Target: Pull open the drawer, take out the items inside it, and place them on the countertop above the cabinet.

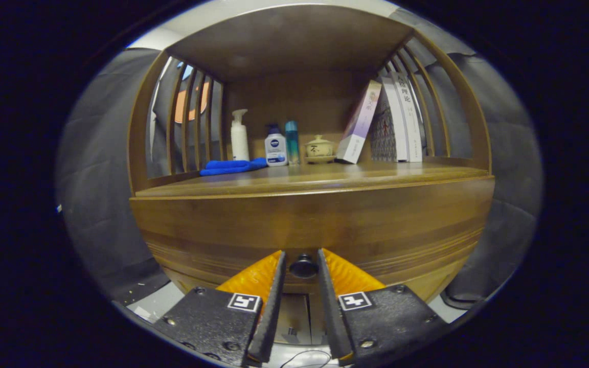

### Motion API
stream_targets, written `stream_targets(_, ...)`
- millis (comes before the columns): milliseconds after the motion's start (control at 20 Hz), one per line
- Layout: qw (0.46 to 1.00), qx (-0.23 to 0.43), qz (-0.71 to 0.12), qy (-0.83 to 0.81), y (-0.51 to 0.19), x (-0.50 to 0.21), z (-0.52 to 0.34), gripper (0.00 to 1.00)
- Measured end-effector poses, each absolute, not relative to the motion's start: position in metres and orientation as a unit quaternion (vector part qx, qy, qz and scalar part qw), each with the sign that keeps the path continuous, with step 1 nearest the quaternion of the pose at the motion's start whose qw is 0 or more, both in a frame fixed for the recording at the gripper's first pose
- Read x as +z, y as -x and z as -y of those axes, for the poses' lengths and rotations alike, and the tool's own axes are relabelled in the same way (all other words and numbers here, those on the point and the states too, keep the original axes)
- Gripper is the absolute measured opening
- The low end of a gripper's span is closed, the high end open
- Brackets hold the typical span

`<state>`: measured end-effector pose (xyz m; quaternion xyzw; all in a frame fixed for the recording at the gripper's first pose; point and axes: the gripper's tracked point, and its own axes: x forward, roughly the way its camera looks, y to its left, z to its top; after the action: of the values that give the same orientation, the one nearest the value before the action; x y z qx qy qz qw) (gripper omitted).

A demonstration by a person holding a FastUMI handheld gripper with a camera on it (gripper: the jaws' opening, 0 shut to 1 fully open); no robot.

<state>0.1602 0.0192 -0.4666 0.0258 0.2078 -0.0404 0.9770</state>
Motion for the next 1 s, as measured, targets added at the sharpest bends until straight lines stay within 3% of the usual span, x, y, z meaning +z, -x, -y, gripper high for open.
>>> stream_targets(200,0.975,-0.056,-0.207,-0.053,-0.1586,-0.4662,-0.0195,0.28)
stream_targets(400,0.973,-0.052,-0.22,-0.046,-0.1602,-0.4681,-0.0167,0.2)
stream_targets(1000,0.972,-0.053,-0.225,-0.037,-0.1572,-0.4704,-0.0168,0.19)
